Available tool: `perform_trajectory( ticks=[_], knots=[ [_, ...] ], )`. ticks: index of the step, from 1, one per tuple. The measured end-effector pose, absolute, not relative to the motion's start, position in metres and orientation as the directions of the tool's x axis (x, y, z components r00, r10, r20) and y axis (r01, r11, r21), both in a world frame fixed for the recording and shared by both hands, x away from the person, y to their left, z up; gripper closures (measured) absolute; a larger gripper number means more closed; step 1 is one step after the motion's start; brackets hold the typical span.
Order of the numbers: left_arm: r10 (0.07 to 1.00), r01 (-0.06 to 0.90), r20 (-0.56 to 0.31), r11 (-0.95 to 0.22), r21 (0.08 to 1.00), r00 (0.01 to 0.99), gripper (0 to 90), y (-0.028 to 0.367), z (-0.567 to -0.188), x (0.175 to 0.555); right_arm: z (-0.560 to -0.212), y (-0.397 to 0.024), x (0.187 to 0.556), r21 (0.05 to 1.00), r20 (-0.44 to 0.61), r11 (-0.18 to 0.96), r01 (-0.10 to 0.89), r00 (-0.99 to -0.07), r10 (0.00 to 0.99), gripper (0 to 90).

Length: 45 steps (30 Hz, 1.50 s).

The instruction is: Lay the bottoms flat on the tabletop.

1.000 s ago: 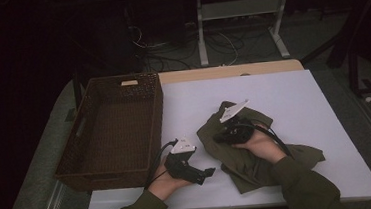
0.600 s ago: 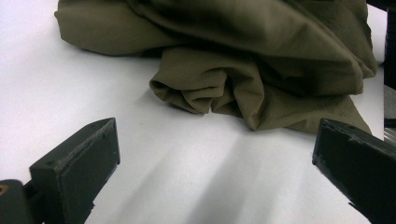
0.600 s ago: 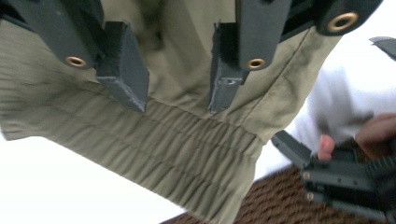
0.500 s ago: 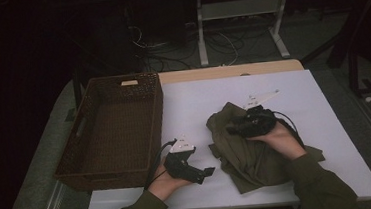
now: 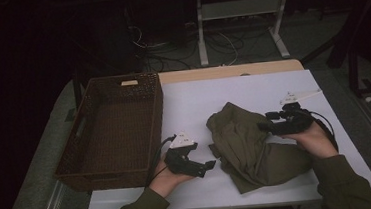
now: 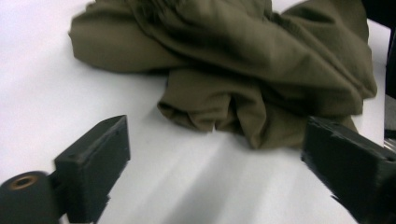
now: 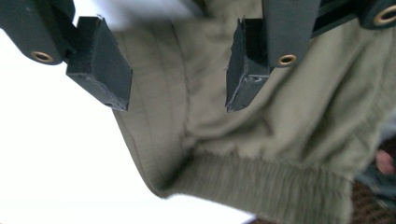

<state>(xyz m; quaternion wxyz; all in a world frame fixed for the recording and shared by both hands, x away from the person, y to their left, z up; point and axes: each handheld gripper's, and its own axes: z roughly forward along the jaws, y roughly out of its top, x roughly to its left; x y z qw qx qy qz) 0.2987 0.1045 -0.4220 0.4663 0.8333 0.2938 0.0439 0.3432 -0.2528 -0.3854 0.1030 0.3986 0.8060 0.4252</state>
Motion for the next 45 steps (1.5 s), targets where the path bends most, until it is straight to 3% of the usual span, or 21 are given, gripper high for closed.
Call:
perform_trajectory(
  ticks=[7,20,24,32,38,42,45],
  knots=[
    [0.526,0.427,-0.188,-0.380,0.820,0.829,13.8,0.091,-0.407,0.306,-0.400,-0.275,0.335,0.730,0.208,0.277,0.625,-0.589,0.781,35.8],
    [0.594,0.422,-0.159,-0.336,0.842,0.789,21.7,0.072,-0.394,0.338,-0.417,-0.272,0.331,0.681,0.255,0.298,0.669,-0.598,0.760,29.8],
    [0.602,0.425,-0.155,-0.337,0.840,0.783,30.4,0.069,-0.397,0.345,-0.422,-0.271,0.333,0.670,0.262,0.298,0.680,-0.592,0.762,29.1],
    [0.598,0.462,-0.165,-0.386,0.799,0.785,68.3,0.075,-0.410,0.347,-0.430,-0.268,0.341,0.647,0.294,0.287,0.706,-0.578,0.761,28.6],
    [0.606,0.471,-0.161,-0.395,0.789,0.779,74.2,0.081,-0.417,0.341,-0.436,-0.262,0.344,0.625,0.317,0.300,0.720,-0.586,0.746,28.2],
    [0.608,0.477,-0.162,-0.401,0.782,0.777,74.8,0.082,-0.420,0.340,-0.439,-0.255,0.346,0.615,0.326,0.313,0.724,-0.595,0.735,33.5],
    [0.607,0.476,-0.158,-0.407,0.780,0.779,74.8,0.083,-0.421,0.340,-0.436,-0.251,0.345,0.633,0.287,0.350,0.691,-0.629,0.723,50.7]
  ],
)
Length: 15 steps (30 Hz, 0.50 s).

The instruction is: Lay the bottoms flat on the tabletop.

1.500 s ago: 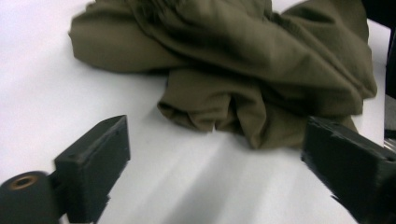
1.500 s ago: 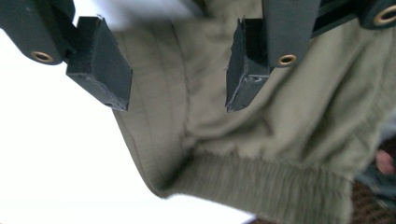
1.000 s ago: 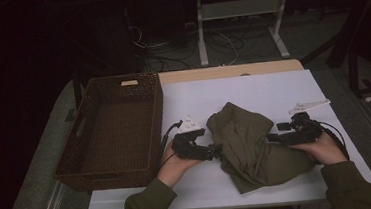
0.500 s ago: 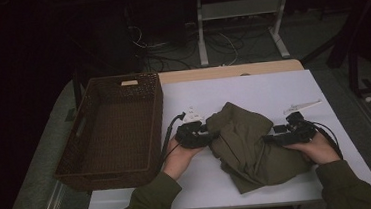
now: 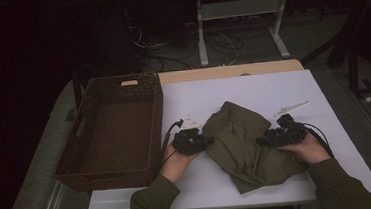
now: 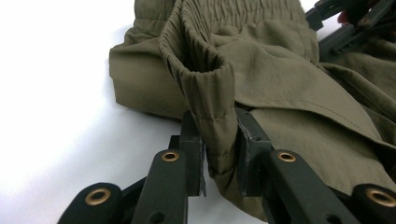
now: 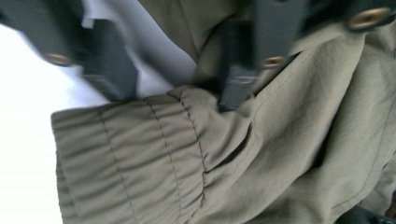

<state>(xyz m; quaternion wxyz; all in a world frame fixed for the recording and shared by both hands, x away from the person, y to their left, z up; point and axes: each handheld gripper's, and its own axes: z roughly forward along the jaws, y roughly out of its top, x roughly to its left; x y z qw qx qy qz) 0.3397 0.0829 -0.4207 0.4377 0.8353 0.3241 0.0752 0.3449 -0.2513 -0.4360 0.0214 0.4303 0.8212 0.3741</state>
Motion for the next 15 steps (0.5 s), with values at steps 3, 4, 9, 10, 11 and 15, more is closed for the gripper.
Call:
perform_trajectory(
  ticks=[3,4,9,10,11,15],
  knots=[
    [0.610,0.473,-0.156,-0.401,0.785,0.777,74.8,0.084,-0.421,0.339,-0.431,-0.251,0.344,0.652,0.257,0.366,0.664,-0.647,0.718,64.1],
    [0.610,0.471,-0.155,-0.400,0.786,0.777,74.8,0.084,-0.421,0.339,-0.429,-0.251,0.344,0.658,0.244,0.370,0.656,-0.650,0.720,69.2],
    [0.611,0.459,-0.146,-0.394,0.796,0.778,75.3,0.083,-0.418,0.340,-0.419,-0.252,0.344,0.684,0.182,0.378,0.624,-0.647,0.740,79.8],
    [0.613,0.457,-0.146,-0.389,0.800,0.777,75.4,0.083,-0.417,0.340,-0.417,-0.253,0.344,0.692,0.174,0.372,0.618,-0.643,0.746,80.6],
    [0.613,0.452,-0.143,-0.384,0.805,0.777,75.9,0.083,-0.417,0.340,-0.414,-0.255,0.344,0.702,0.171,0.361,0.614,-0.637,0.751,81.6],
    [0.621,0.439,-0.130,-0.375,0.817,0.773,76.5,0.081,-0.413,0.342,-0.405,-0.264,0.347,0.732,0.163,0.326,0.598,-0.619,0.769,83.3]
  ],
)
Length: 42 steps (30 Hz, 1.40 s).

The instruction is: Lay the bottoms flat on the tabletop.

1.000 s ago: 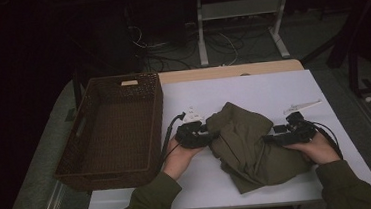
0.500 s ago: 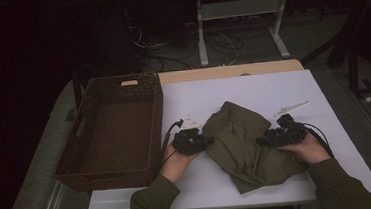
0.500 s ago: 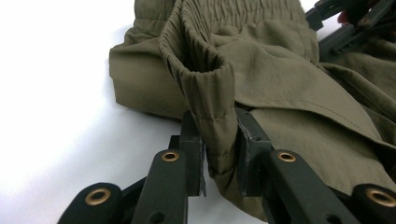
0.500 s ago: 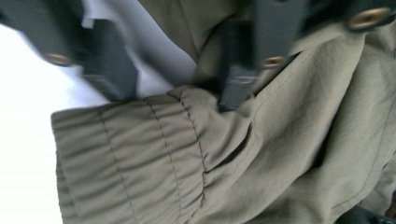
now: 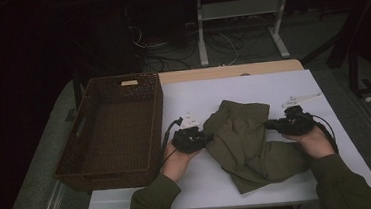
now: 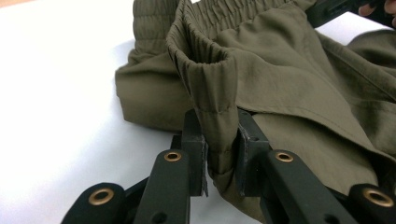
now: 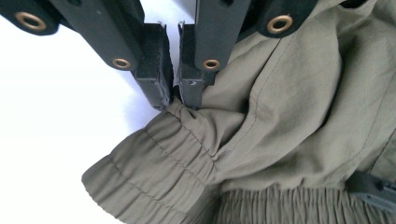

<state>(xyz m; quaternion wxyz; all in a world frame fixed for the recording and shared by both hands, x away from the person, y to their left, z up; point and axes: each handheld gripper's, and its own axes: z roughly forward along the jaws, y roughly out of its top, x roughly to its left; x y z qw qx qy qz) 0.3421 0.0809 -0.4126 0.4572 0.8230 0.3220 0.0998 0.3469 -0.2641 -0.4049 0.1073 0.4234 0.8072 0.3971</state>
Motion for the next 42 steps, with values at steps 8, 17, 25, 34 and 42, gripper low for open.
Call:
perform_trajectory(
  ticks=[8,17,25,34,42],
  knots=[
    [0.645,0.418,-0.121,-0.330,0.846,0.755,77.9,0.072,-0.397,0.355,-0.384,-0.277,0.358,0.785,0.119,0.285,0.549,-0.586,0.801,85.0],
    [0.715,0.404,-0.074,-0.303,0.863,0.695,79.5,0.068,-0.387,0.385,-0.377,-0.299,0.377,0.810,0.100,0.243,0.534,-0.534,0.840,86.2],
    [0.785,0.408,-0.016,-0.305,0.860,0.619,79.9,0.073,-0.387,0.418,-0.388,-0.332,0.391,0.808,0.105,0.187,0.559,-0.448,0.888,86.3],
    [0.861,0.485,-0.017,-0.269,0.832,0.508,80.2,0.085,-0.409,0.457,-0.408,-0.343,0.415,0.763,0.083,0.194,0.617,-0.391,0.917,86.5],
    [0.879,0.553,-0.012,-0.289,0.781,0.477,72.6,0.083,-0.436,0.473,-0.437,-0.344,0.435,0.688,0.101,0.179,0.703,-0.337,0.936,85.5]
  ],
)
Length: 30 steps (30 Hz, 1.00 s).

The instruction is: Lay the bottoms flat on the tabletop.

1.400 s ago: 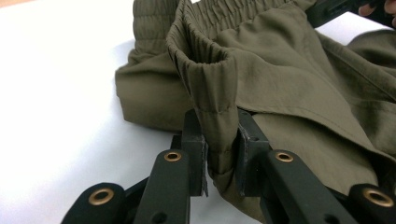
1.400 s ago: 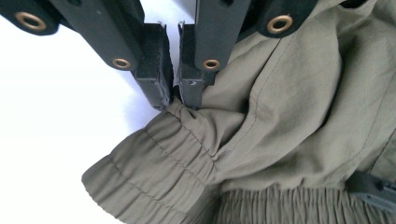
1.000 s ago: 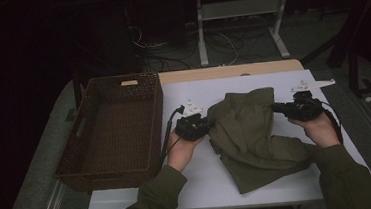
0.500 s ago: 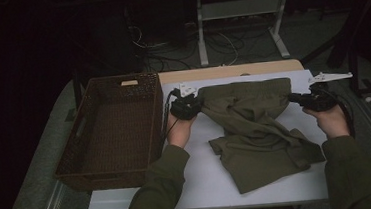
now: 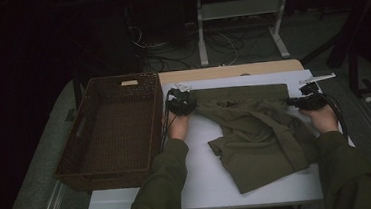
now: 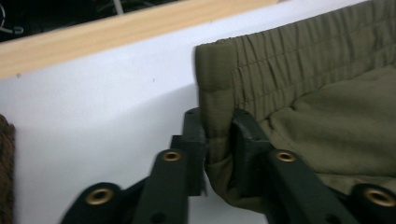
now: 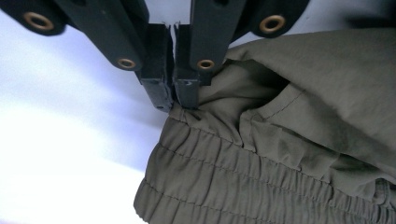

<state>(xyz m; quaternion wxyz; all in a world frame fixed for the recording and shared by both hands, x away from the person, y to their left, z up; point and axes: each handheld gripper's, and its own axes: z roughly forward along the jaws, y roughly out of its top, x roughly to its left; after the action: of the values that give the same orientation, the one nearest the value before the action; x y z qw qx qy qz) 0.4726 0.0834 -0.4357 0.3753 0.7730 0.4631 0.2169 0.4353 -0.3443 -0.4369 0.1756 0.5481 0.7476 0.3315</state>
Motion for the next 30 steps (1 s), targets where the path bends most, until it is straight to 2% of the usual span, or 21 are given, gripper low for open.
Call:
perform_trajectory(
  ticks=[1,2,3,6,7,12,17,30],
  knots=[
    [0.881,0.559,-0.019,-0.283,0.779,0.473,70.0,0.084,-0.436,0.473,-0.440,-0.344,0.437,0.677,0.124,0.162,0.717,-0.329,0.936,82.9],
    [0.885,0.567,-0.023,-0.278,0.776,0.466,66.5,0.084,-0.436,0.473,-0.441,-0.345,0.438,0.667,0.139,0.151,0.730,-0.321,0.937,77.1],
    [0.886,0.569,-0.030,-0.270,0.776,0.463,59.3,0.085,-0.435,0.473,-0.441,-0.345,0.437,0.668,0.129,0.152,0.729,-0.314,0.941,68.6],
    [0.881,0.560,-0.076,-0.228,0.797,0.467,46.4,0.088,-0.423,0.468,-0.432,-0.349,0.434,0.695,0.171,0.113,0.710,-0.316,0.933,58.3],
    [0.878,0.554,-0.087,-0.218,0.804,0.471,41.9,0.089,-0.419,0.466,-0.427,-0.350,0.431,0.711,0.185,0.101,0.696,-0.324,0.928,57.1],
    [0.860,0.513,-0.101,-0.199,0.835,0.500,32.9,0.090,-0.394,0.451,-0.408,-0.349,0.418,0.741,0.201,0.106,0.663,-0.369,0.907,48.6],
    [0.808,0.493,-0.111,-0.239,0.836,0.579,25.9,0.082,-0.381,0.432,-0.396,-0.345,0.403,0.729,0.208,0.131,0.672,-0.400,0.893,45.0],
    [0.680,0.492,-0.177,-0.302,0.817,0.711,16.5,0.080,-0.380,0.389,-0.371,-0.328,0.370,0.753,0.191,0.217,0.621,-0.522,0.831,45.4]
  ],
)
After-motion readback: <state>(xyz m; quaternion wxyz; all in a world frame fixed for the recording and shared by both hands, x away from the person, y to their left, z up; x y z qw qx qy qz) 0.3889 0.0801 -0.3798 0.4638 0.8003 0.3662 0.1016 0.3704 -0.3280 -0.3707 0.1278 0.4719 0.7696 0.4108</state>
